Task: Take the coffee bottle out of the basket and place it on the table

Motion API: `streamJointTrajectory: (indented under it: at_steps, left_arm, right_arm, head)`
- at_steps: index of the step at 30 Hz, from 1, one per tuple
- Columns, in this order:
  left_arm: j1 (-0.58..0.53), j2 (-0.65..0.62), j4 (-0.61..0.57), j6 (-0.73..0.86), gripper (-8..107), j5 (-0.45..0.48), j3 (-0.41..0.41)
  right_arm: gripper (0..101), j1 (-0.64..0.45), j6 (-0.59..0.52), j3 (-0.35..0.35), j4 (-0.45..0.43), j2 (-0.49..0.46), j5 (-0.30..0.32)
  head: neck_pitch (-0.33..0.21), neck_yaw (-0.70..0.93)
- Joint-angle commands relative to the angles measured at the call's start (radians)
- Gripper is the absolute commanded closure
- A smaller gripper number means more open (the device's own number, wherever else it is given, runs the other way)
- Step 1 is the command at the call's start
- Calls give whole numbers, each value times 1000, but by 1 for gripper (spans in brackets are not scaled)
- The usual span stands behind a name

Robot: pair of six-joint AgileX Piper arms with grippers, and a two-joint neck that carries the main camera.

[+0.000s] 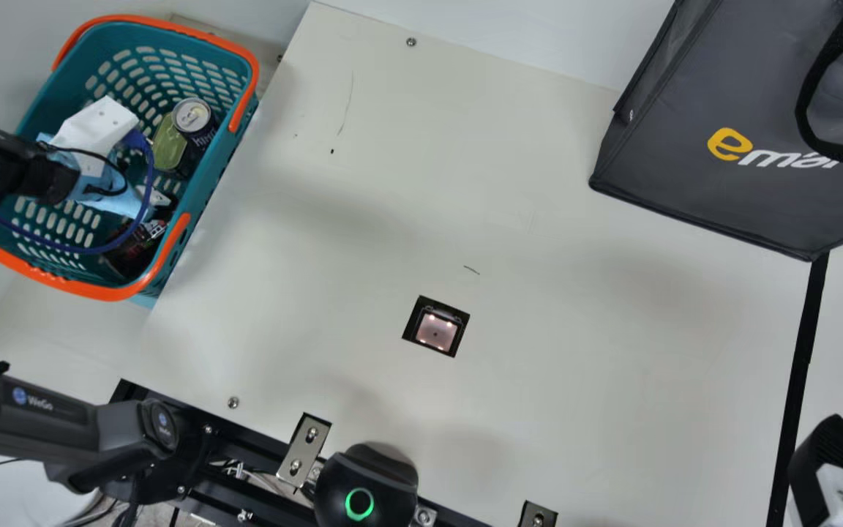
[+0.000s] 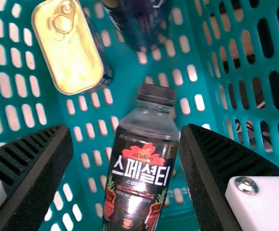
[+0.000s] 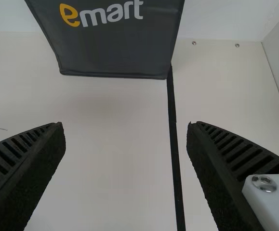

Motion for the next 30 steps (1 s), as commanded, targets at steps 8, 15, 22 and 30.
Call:
streamJointTrajectory:
  at_steps: [8,15,22,30]
  left_arm:
    - [-22,22,-20,21,9,-28,15]
    - [-37,45,-31,32,9,-50,22]
    - [-47,60,-45,37,9,-70,36]
    - [-61,74,-77,56,9,-98,57]
  right_arm:
    - [11,0,0,0,0,0,0]
    - [11,0,0,0,0,0,0]
    - [11,0,0,0,0,0,0]
    - [11,0,0,0,0,0,0]
  head:
    - [-26,2]
    - [-26,2]
    - [-26,2]
    - [-26,2]
